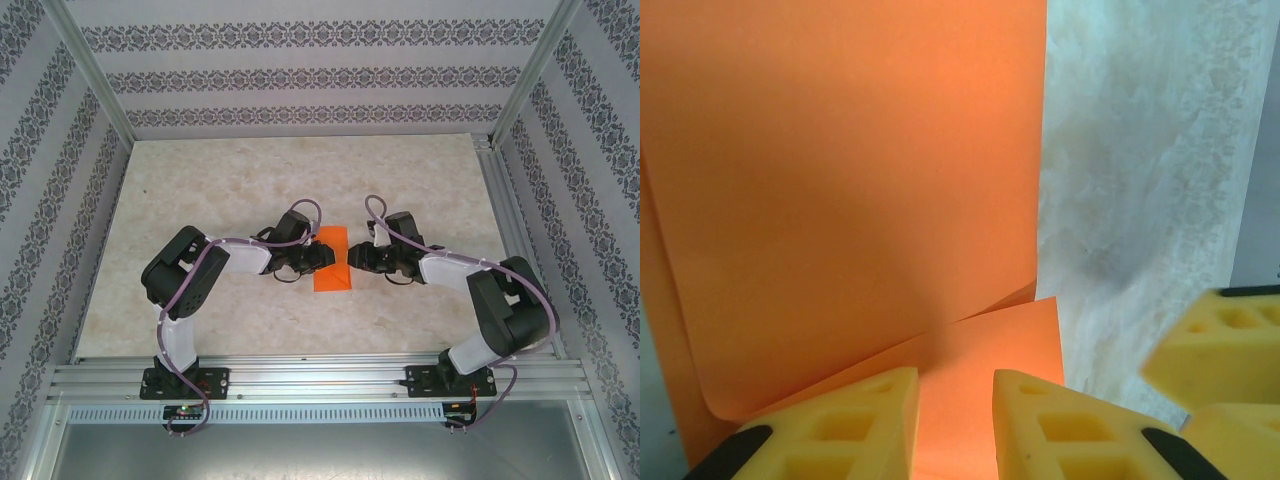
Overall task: Fold a paper plane with a square sheet of paper (pick it up from the middle)
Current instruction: Fold the triangle a second time at the center of the table.
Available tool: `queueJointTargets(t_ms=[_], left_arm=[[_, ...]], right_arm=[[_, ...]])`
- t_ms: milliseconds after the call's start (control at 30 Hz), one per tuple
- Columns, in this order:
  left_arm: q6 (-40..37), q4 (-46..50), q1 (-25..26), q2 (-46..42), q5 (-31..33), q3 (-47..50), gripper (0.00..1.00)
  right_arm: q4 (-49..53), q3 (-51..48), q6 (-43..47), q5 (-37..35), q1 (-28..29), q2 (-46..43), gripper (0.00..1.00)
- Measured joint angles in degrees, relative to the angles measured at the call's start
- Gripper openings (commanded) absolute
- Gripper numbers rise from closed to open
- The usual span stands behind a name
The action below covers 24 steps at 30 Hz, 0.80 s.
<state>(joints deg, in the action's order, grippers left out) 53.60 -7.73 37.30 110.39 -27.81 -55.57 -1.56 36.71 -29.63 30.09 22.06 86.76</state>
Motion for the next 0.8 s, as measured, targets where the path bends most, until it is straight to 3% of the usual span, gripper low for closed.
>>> queueJointTargets(t_ms=[133, 333, 567, 800], left_arm=[[0.0, 0.0, 0.0, 0.0, 0.02, 0.0, 0.28], [0.02, 0.0, 0.02, 0.0, 0.04, 0.0, 0.27], [0.02, 0.0, 0.0, 0.0, 0.04, 0.0, 0.27], [0.02, 0.0, 0.0, 0.0, 0.04, 0.0, 0.26]], right_arm=[[1.4, 0.02, 0.11, 0.59, 0.04, -2.8, 0.15], [3.34, 0.11, -0.31, 1.7, 1.57, -1.86, 0.31], [4.63, 0.63, -0.37, 1.09, 1.95, 1.99, 0.31], [3.82, 2.12, -0.57, 1.73, 1.95, 5.84, 0.19]])
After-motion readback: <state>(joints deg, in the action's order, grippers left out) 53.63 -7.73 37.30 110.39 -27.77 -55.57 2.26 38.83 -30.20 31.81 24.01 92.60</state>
